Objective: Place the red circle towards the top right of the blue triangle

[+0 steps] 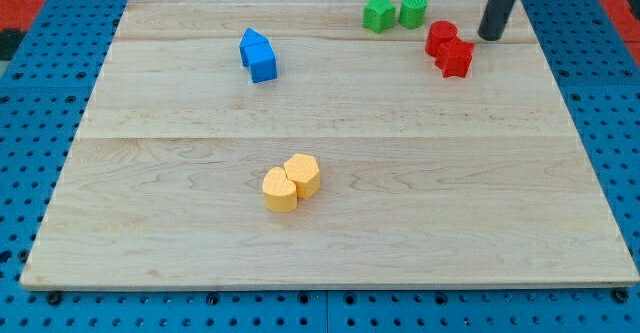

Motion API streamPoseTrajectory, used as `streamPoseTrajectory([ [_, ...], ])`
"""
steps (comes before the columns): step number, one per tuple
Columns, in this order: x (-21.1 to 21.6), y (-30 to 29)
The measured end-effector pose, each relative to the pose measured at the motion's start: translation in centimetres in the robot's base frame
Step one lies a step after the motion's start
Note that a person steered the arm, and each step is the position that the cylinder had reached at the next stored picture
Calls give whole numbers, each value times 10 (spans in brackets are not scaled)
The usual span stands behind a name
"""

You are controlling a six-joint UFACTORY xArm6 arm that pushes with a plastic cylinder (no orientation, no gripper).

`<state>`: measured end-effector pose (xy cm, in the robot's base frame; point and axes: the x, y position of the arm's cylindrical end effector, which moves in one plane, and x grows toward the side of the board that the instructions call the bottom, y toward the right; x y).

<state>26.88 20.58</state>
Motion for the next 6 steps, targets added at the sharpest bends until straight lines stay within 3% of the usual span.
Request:
streamPoseTrajectory([
  [1, 0, -82],
  [2, 23, -129],
  [3, 52, -81],
  [5, 30, -194],
  [6, 43, -216],
])
